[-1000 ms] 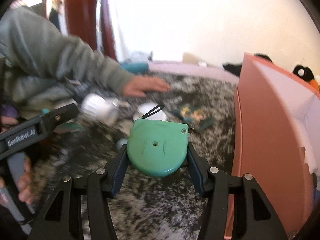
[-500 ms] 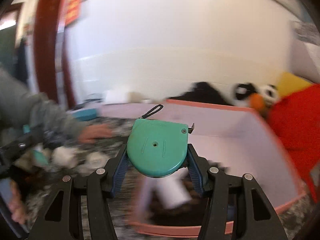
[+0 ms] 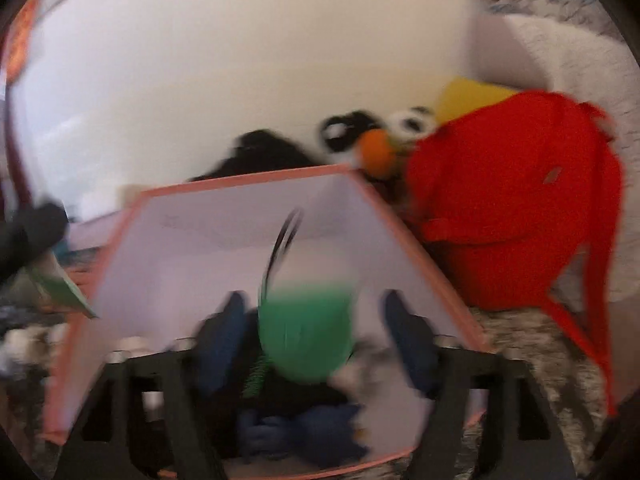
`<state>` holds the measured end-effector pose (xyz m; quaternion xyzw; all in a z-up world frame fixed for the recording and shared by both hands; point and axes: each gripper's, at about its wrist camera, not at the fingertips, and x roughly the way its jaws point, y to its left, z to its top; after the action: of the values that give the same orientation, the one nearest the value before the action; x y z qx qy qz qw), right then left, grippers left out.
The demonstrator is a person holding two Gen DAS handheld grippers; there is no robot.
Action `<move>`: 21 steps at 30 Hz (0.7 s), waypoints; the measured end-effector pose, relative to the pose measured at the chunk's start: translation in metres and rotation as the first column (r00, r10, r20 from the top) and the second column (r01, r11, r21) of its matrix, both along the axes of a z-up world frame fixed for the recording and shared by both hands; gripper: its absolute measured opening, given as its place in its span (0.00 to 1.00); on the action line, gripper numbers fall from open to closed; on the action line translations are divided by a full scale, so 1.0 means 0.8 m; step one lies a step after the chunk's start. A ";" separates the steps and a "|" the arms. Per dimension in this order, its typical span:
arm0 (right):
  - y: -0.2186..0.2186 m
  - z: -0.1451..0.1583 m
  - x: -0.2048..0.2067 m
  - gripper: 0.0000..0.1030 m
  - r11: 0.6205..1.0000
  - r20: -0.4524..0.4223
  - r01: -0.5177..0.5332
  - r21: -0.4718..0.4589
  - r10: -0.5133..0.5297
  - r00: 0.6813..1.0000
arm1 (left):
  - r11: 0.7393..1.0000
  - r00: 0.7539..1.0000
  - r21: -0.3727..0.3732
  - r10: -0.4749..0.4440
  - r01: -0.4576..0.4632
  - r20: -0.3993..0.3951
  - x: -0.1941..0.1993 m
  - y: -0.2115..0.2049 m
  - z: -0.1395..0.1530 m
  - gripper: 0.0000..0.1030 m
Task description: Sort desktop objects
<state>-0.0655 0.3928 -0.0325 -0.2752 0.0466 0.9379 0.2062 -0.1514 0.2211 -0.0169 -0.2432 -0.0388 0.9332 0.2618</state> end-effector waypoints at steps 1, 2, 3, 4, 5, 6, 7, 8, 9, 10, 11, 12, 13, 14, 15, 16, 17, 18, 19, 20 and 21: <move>-0.004 0.006 0.007 0.87 1.000 -0.026 -0.015 0.010 0.015 1.000 | 0.999 0.998 -0.010 0.049 -0.049 -0.025 0.005 -0.014 -0.003 0.92; -0.012 0.014 0.014 0.89 0.999 -0.057 -0.039 0.014 0.039 0.998 | 0.995 0.994 -0.027 0.094 -0.096 -0.053 0.012 -0.034 -0.004 0.94; -0.024 0.023 0.021 0.91 0.997 -0.094 -0.082 0.012 0.083 0.992 | 0.989 0.988 -0.045 0.136 -0.140 -0.072 0.019 -0.059 -0.005 0.94; -0.037 0.029 0.027 0.94 0.991 -0.118 -0.136 0.009 0.136 0.984 | 0.981 0.980 -0.061 0.178 -0.183 -0.089 0.026 -0.084 -0.006 0.95; -0.050 0.032 0.029 0.95 0.982 -0.129 -0.187 0.005 0.186 0.974 | 0.971 0.970 -0.076 0.218 -0.227 -0.106 0.033 -0.108 -0.007 0.96; -0.068 0.035 0.030 0.95 0.969 -0.133 -0.248 0.001 0.245 0.960 | 0.959 0.958 -0.091 0.258 -0.270 -0.124 0.040 -0.133 -0.007 0.98; -0.093 0.037 0.031 0.95 0.944 -0.133 -0.329 -0.002 0.326 0.936 | 0.947 0.946 -0.090 0.293 -0.307 -0.139 0.046 -0.157 -0.009 0.99; -0.118 0.036 0.032 0.95 0.916 -0.133 -0.400 -0.004 0.396 0.908 | 0.931 0.927 -0.076 0.342 -0.357 -0.155 0.053 -0.191 -0.015 0.99; -0.137 0.033 0.031 0.95 0.892 -0.133 -0.452 -0.009 0.447 0.884 | 0.915 0.910 -0.069 0.385 -0.399 -0.155 0.055 -0.217 -0.020 0.99; -0.162 0.029 0.029 0.95 0.858 -0.131 -0.513 -0.026 0.506 0.853 | 0.889 0.887 -0.072 0.440 -0.452 -0.136 0.056 -0.245 -0.028 0.99; -0.189 0.024 0.026 0.95 0.817 -0.129 -0.575 -0.045 0.566 0.815 | 0.865 0.866 -0.075 0.486 -0.495 -0.116 0.056 -0.269 -0.035 0.99; -0.213 0.017 0.022 0.95 0.781 -0.123 -0.621 -0.069 0.611 0.782 | 0.840 0.841 -0.064 0.532 -0.539 -0.101 0.057 -0.294 -0.044 0.99; -0.236 0.010 0.018 0.95 0.744 -0.118 -0.661 -0.093 0.651 0.750 | 0.813 0.813 -0.042 0.575 -0.580 -0.092 0.061 -0.317 -0.054 0.99; -0.262 0.000 0.010 0.95 0.710 -0.105 -0.694 -0.117 0.686 0.720 | 0.781 0.780 -0.018 0.622 -0.624 -0.072 0.063 -0.338 -0.065 0.99; -0.281 -0.015 0.000 0.95 0.695 -0.080 -0.706 -0.135 0.702 0.707 | 0.744 0.743 0.004 0.667 -0.668 -0.048 0.066 -0.360 -0.078 0.99; -0.298 -0.031 -0.010 0.95 0.685 -0.053 -0.713 -0.152 0.714 0.698 | 0.735 0.735 0.021 0.678 -0.678 -0.008 0.065 -0.375 -0.089 0.99; -0.316 -0.047 -0.021 0.95 0.675 -0.026 -0.718 -0.169 0.726 0.688 | 0.732 0.733 0.022 0.680 -0.680 0.013 0.062 -0.380 -0.096 0.99; -0.326 -0.065 -0.032 0.95 0.674 0.017 -0.713 -0.194 0.729 0.684 | 0.730 0.730 0.019 0.683 -0.683 0.025 0.058 -0.382 -0.102 0.99; -0.336 -0.084 -0.043 0.94 0.676 0.065 -0.703 -0.221 0.729 0.681 | 0.727 0.727 0.016 0.685 -0.686 0.038 0.055 -0.385 -0.109 0.99; -0.340 -0.103 -0.053 0.93 0.681 0.109 -0.692 -0.239 0.727 0.678 | 0.732 0.732 -0.025 0.681 -0.680 0.019 0.052 -0.380 -0.115 0.99; -0.342 -0.122 -0.063 0.93 0.687 0.151 -0.681 -0.255 0.724 0.673 | 0.737 0.740 -0.080 0.673 -0.671 -0.009 0.050 -0.373 -0.122 0.99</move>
<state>-0.1162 0.1192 -0.1298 -0.4000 -0.0054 0.8960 -0.1928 -0.1115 -0.0772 -0.1143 -0.2323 -0.0901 0.9630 -0.1023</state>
